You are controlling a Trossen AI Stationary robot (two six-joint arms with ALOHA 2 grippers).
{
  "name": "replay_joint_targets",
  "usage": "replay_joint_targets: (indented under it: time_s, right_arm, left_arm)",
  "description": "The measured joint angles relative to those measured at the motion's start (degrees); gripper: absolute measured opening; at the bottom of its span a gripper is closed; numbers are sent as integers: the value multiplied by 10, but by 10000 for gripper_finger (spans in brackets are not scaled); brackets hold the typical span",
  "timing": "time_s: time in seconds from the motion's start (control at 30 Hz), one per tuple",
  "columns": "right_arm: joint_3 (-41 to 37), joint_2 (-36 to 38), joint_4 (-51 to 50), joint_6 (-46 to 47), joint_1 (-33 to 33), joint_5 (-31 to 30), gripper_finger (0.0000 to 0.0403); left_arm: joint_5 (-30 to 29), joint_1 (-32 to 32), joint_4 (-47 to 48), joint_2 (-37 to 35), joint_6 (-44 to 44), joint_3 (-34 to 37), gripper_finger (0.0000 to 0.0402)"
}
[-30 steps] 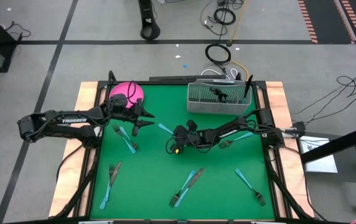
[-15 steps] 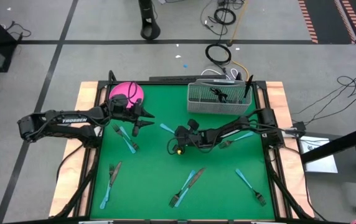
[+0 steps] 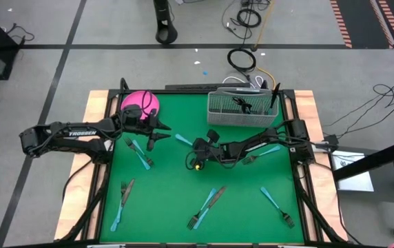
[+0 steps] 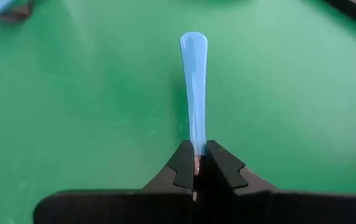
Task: Sort silverware
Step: Put the top black knife into the cutlery rack with the other black knife
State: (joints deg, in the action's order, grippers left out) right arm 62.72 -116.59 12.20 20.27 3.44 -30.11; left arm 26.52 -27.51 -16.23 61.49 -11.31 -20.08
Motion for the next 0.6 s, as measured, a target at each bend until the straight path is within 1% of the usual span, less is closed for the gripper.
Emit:
replay_joint_targets:
  time_s: [0.2, 0.37, 0.47, 0.6]
  right_arm:
    - [1, 50, -20, -20, 0, 1, 0]
    - [1, 114, -83, -51, -6, 0, 0]
    - [1, 153, -128, -79, -10, -23, 0]
    - [1, 208, -146, -133, -18, -48, 0]
  left_arm:
    - [0, 0, 0, 0, 0, 0, 150]
    - [0, 0, 0, 0, -1, 0, 150]
    - [0, 0, 0, 0, -1, 0, 150]
    - [0, 0, 1, 0, -1, 0, 150]
